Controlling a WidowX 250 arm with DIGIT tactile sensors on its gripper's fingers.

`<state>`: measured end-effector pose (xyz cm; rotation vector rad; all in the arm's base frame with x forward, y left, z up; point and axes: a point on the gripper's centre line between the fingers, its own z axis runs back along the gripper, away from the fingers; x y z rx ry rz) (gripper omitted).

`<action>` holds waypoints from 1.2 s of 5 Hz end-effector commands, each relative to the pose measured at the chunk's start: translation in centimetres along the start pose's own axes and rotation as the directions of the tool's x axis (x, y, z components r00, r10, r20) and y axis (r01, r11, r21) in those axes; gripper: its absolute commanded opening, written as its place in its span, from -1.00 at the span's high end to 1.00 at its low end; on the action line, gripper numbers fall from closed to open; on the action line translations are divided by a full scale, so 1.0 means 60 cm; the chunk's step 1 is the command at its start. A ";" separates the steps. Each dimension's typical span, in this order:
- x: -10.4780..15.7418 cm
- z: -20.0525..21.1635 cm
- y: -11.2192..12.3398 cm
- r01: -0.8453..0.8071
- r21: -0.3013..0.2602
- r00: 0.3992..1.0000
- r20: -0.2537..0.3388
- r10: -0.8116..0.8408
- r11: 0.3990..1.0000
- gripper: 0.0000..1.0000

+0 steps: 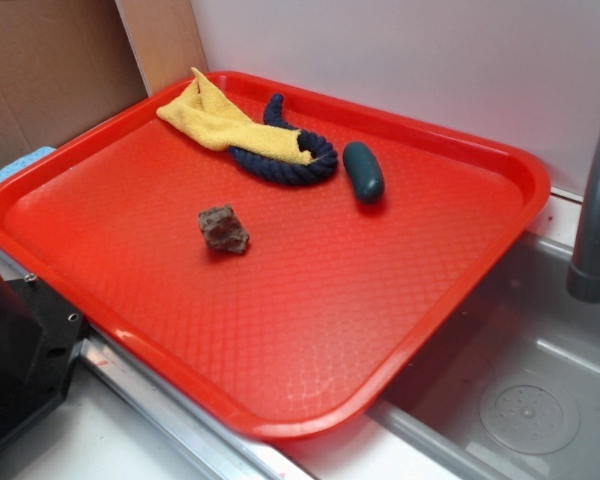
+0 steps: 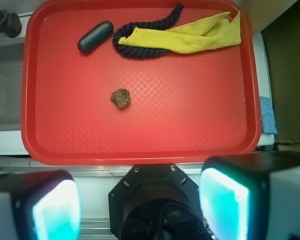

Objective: Grab the plastic pickle.

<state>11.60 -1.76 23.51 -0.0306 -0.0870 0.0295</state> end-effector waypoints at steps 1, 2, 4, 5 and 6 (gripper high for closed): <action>0.000 0.000 0.000 0.000 0.000 1.000 0.000 0.000 1.000 -1.00; 0.020 -0.008 0.000 -0.250 -0.046 0.968 0.018 0.251 0.967 -1.00; 0.081 -0.037 -0.025 -0.626 -0.061 0.777 0.035 0.629 0.777 -1.00; 0.119 -0.058 -0.046 -0.690 -0.067 0.714 0.105 0.693 0.721 -1.00; 0.166 -0.104 -0.078 -0.766 -0.139 0.615 0.123 0.779 0.627 -1.00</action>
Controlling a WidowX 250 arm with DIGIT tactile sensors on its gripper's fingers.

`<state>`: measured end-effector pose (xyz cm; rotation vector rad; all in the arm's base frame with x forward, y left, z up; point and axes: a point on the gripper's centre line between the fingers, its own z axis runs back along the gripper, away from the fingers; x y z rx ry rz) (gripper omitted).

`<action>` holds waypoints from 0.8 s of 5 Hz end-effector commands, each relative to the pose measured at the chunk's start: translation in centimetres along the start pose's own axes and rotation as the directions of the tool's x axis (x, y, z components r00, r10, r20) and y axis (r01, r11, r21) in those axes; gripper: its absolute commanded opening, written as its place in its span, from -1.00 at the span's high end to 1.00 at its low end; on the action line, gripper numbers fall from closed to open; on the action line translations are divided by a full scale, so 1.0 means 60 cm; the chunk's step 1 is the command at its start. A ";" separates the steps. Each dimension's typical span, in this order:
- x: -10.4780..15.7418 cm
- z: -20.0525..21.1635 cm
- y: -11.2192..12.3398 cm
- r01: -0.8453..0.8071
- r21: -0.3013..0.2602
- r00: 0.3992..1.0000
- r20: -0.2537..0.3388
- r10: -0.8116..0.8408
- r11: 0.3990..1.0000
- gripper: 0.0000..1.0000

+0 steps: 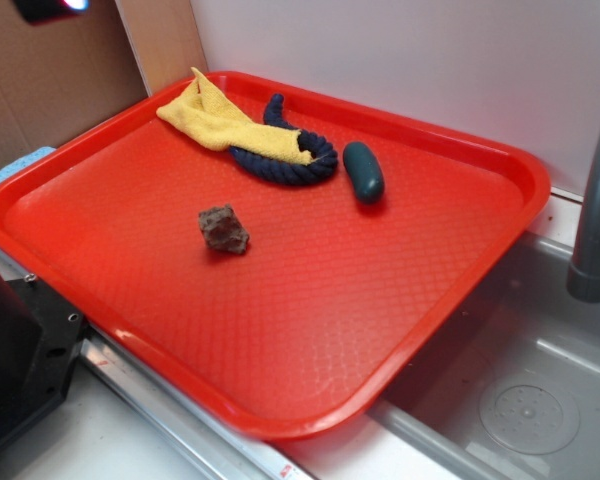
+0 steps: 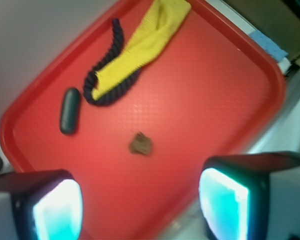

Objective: Grab the plastic pickle.

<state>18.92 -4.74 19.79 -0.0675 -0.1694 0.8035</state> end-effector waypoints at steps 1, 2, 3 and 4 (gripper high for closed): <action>0.026 -0.085 -0.090 -0.180 -0.064 0.979 0.085 0.185 0.982 -1.00; 0.039 -0.130 -0.116 -0.224 -0.056 0.973 0.053 0.227 0.973 -1.00; 0.052 -0.180 -0.131 -0.230 -0.002 0.971 0.066 0.230 0.973 -1.00; 0.071 -0.224 -0.138 -0.238 0.042 0.969 0.079 0.235 0.970 -1.00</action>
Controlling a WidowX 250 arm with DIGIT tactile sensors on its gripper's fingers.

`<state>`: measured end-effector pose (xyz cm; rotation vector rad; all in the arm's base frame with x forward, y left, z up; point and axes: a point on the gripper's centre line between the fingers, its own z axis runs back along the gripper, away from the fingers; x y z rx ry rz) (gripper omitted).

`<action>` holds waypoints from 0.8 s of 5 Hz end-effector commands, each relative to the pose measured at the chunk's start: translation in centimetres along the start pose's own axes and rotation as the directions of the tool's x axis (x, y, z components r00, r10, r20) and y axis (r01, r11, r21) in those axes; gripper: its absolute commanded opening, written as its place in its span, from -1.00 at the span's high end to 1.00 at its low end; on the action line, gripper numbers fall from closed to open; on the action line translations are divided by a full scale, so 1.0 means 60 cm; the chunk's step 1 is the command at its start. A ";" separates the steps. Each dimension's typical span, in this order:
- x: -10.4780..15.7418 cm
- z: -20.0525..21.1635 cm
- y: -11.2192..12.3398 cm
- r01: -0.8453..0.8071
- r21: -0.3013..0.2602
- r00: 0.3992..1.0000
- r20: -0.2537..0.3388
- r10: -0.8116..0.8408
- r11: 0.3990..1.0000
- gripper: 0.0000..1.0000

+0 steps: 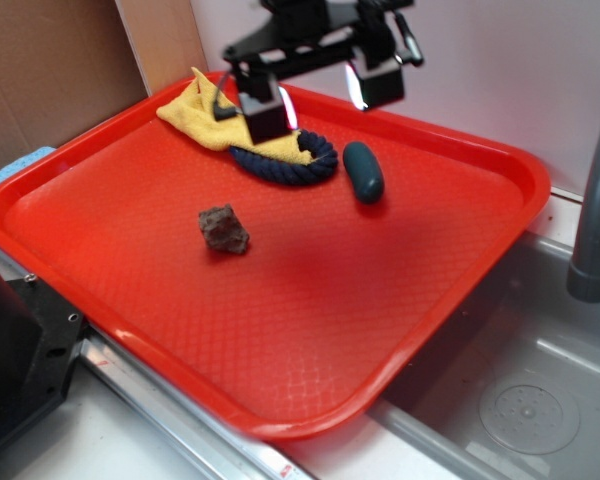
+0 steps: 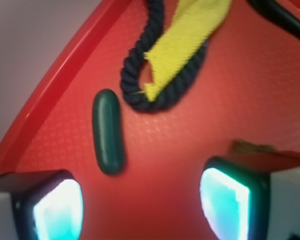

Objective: Grab the plastic pickle.

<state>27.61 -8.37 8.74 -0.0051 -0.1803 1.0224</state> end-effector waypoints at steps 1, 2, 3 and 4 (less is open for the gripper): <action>0.046 -0.051 -0.035 -0.028 0.005 0.999 0.028 0.028 1.000 -1.00; 0.052 -0.088 -0.041 -0.015 0.032 1.000 -0.009 0.015 0.999 -1.00; 0.052 -0.115 -0.041 -0.007 0.034 0.999 -0.045 0.009 0.999 -1.00; 0.052 -0.123 -0.038 -0.012 0.036 0.999 -0.042 0.014 0.999 1.00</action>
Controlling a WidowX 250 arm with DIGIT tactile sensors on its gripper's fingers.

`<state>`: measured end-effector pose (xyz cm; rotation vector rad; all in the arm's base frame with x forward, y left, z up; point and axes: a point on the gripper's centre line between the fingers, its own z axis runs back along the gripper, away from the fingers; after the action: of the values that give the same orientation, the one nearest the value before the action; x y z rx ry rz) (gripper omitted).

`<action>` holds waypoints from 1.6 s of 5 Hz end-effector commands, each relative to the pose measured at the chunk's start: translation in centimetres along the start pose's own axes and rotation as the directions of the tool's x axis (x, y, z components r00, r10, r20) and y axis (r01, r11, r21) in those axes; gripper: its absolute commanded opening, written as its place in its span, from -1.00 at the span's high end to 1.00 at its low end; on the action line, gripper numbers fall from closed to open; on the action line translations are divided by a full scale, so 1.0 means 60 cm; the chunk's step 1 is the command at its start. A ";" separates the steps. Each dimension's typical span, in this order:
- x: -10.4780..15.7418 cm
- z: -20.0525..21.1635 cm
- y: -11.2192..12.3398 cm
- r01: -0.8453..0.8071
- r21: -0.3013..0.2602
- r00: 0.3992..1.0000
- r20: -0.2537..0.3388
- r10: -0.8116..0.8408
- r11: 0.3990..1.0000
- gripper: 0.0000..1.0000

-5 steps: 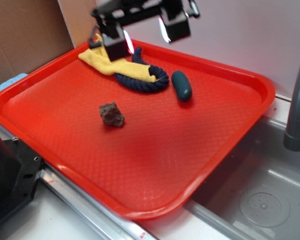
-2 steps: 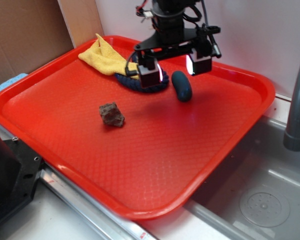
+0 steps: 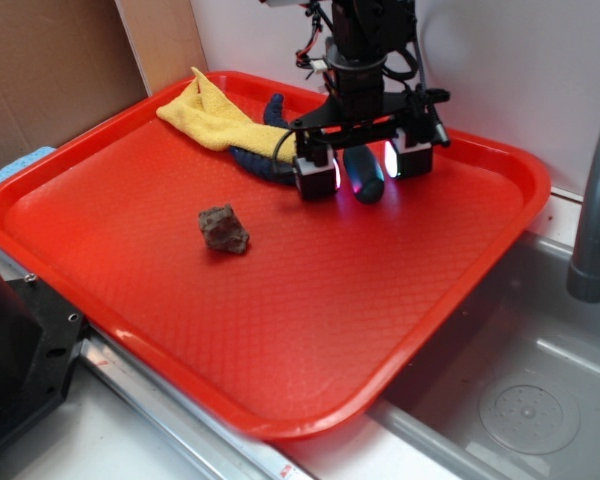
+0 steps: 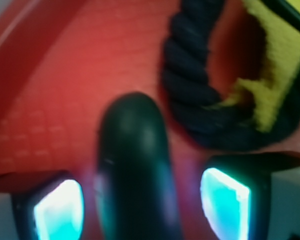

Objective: Grab the plastic pickle.

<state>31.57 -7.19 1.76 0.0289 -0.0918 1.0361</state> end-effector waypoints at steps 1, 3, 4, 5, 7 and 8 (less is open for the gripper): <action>0.015 0.015 0.004 0.029 -0.047 0.999 -0.016 -0.030 0.998 1.00; 0.000 0.117 0.031 0.390 -0.127 0.914 -0.061 -0.400 0.912 1.00; 0.004 0.177 0.064 0.486 -0.124 0.870 -0.021 -0.492 0.865 1.00; 0.007 0.239 0.120 0.581 -0.114 0.812 0.025 -0.583 0.806 1.00; 0.014 0.298 0.213 0.631 -0.165 0.773 0.055 -0.632 0.758 1.00; 0.016 0.300 0.228 0.624 -0.179 0.778 0.047 -0.627 0.761 1.00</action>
<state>18.69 -1.64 18.95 -0.1080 -0.1238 0.3457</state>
